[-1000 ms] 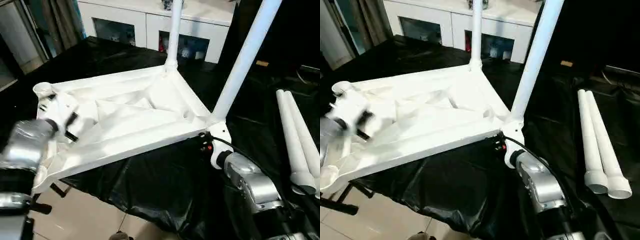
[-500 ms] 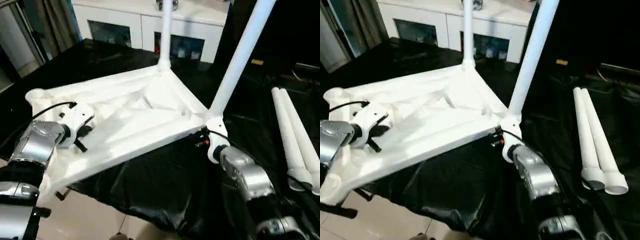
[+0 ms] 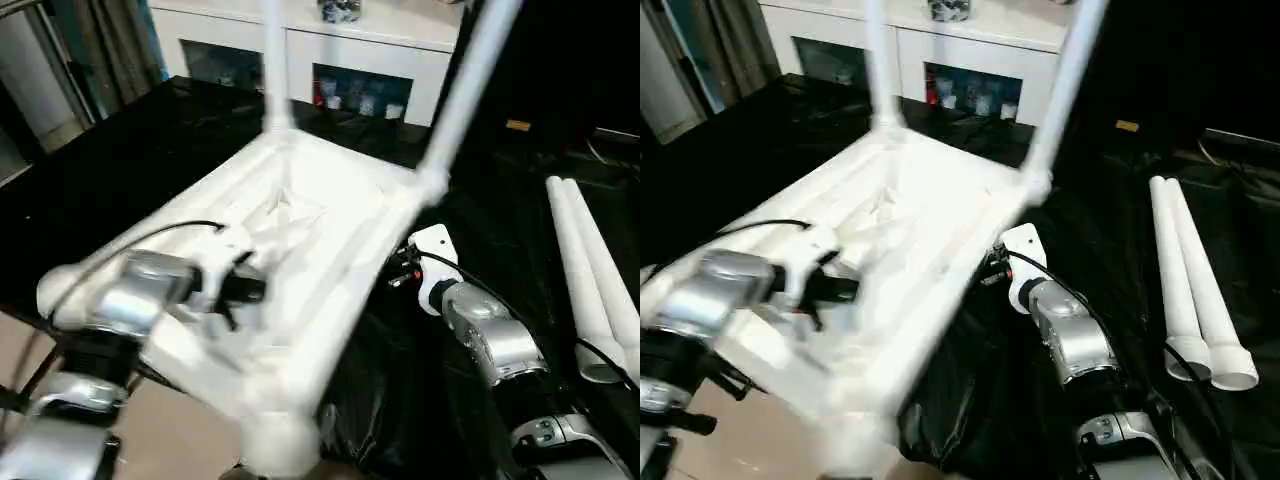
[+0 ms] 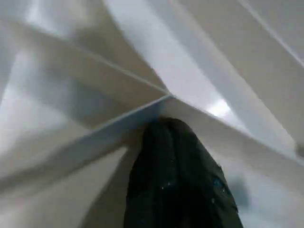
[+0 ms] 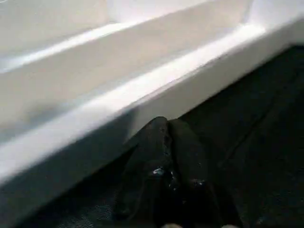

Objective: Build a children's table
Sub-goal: Rotate table base

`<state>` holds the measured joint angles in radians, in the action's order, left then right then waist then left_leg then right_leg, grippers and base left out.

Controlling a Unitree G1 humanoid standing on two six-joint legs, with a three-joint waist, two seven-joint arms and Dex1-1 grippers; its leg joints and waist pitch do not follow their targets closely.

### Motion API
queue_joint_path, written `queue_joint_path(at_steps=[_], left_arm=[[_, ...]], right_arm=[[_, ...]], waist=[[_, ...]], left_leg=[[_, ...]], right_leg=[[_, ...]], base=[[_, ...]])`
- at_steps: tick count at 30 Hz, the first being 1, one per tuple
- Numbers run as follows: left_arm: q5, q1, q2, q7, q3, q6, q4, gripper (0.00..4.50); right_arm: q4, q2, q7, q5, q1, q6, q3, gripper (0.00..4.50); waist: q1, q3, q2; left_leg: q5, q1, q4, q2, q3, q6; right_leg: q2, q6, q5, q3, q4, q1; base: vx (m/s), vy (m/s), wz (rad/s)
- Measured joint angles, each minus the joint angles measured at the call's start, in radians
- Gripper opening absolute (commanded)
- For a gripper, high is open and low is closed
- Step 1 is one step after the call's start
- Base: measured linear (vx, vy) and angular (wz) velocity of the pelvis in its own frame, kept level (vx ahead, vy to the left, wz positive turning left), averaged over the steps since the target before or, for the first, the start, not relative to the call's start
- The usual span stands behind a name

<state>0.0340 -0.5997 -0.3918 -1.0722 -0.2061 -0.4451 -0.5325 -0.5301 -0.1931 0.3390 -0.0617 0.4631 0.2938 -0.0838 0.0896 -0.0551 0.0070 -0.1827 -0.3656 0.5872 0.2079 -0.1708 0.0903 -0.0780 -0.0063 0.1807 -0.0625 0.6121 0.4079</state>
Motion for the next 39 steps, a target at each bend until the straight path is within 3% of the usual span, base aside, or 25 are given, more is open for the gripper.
queue_joint_path(at_steps=[8, 16, 20, 25, 27, 30, 32, 35, 36, 39], left_arm=[[0.067, -0.145, 0.146, 0.232, -0.031, 0.194, -0.255, 0.00], [0.146, -0.255, 0.157, 0.527, -0.035, 0.401, -0.518, 0.00], [0.147, -0.280, 0.173, 0.633, -0.009, 0.485, -0.611, 0.00], [0.110, -0.283, 0.182, 0.682, 0.057, 0.560, -0.641, 0.00], [0.074, -0.274, 0.182, 0.652, 0.083, 0.594, -0.618, 0.00], [-0.010, -0.226, 0.170, 0.535, 0.126, 0.618, -0.490, 0.00], [-0.063, -0.147, 0.163, 0.485, 0.142, 0.576, -0.324, 0.40], [-0.123, -0.004, 0.157, 0.444, 0.141, 0.473, -0.073, 0.40], [-0.139, 0.032, 0.154, 0.436, 0.139, 0.448, -0.015, 0.59], [-0.198, 0.126, 0.124, 0.390, 0.121, 0.345, 0.181, 0.82]], right_arm=[[0.088, -0.013, -0.010, 0.008, -0.039, 0.002, 0.016, 0.02], [0.247, -0.037, -0.031, 0.008, -0.077, 0.045, 0.038, 0.02], [0.316, -0.050, -0.050, 0.008, -0.092, 0.072, 0.060, 0.02], [0.404, -0.066, -0.081, 0.005, -0.127, 0.137, 0.103, 0.02], [0.469, -0.081, -0.106, 0.012, -0.152, 0.181, 0.120, 0.19], [0.562, -0.100, -0.137, 0.007, -0.177, 0.262, 0.189, 0.47], [0.628, -0.102, -0.159, -0.004, -0.192, 0.328, 0.233, 0.65], [0.678, -0.110, -0.183, -0.013, -0.207, 0.403, 0.297, 0.89], [0.688, -0.113, -0.187, -0.020, -0.211, 0.416, 0.315, 1.02], [0.708, -0.133, -0.198, -0.027, -0.212, 0.482, 0.337, 1.20]], waist=[[-0.003, -0.002, 0.010], [-0.001, -0.002, 0.035], [-0.001, -0.002, 0.041], [-0.001, -0.003, 0.046], [0.002, -0.002, 0.048], [0.001, -0.001, 0.053], [-0.002, 0.000, 0.055], [-0.011, 0.000, 0.055], [-0.011, 0.000, 0.055], [-0.015, -0.001, 0.054]], left_leg=[[0.000, -0.001, 0.002, 0.000, 0.001, 0.000], [0.000, -0.002, 0.004, 0.000, 0.002, 0.000], [0.000, -0.002, 0.004, 0.000, 0.003, 0.000], [0.000, -0.003, 0.004, 0.000, 0.003, -0.001], [0.000, -0.003, 0.004, 0.000, 0.003, -0.001], [-0.001, -0.003, 0.004, -0.001, 0.003, -0.002], [-0.001, -0.003, 0.004, 0.000, 0.003, -0.002], [-0.001, -0.002, 0.004, 0.000, 0.001, -0.002], [-0.001, -0.002, 0.004, 0.001, 0.001, -0.002], [-0.001, -0.001, 0.004, 0.000, 0.001, -0.002]], right_leg=[[0.001, -0.001, -0.001, -0.001, 0.000, 0.000], [0.001, -0.001, -0.002, -0.001, -0.001, 0.000], [0.001, -0.001, -0.002, -0.001, -0.001, 0.000], [0.001, -0.001, -0.002, -0.002, -0.001, 0.000], [0.001, -0.001, -0.002, -0.002, -0.001, 0.000], [0.001, -0.001, -0.002, -0.001, -0.002, 0.000], [0.001, -0.001, -0.002, -0.001, -0.002, 0.000], [0.001, -0.001, -0.002, -0.001, -0.001, 0.000], [0.001, -0.001, -0.002, -0.001, 0.000, 0.000], [0.001, -0.001, -0.001, -0.001, 0.000, 0.000]], base=[[0.000, 0.000, 0.00], [0.000, 0.000, 0.00], [0.000, 0.000, 0.00], [0.000, 0.000, 0.00], [0.000, 0.000, 0.00], [0.000, 0.000, 0.00], [0.000, 0.000, 0.00], [0.000, 0.000, 0.00], [0.000, 0.000, 0.00], [0.000, 0.000, 0.00]])
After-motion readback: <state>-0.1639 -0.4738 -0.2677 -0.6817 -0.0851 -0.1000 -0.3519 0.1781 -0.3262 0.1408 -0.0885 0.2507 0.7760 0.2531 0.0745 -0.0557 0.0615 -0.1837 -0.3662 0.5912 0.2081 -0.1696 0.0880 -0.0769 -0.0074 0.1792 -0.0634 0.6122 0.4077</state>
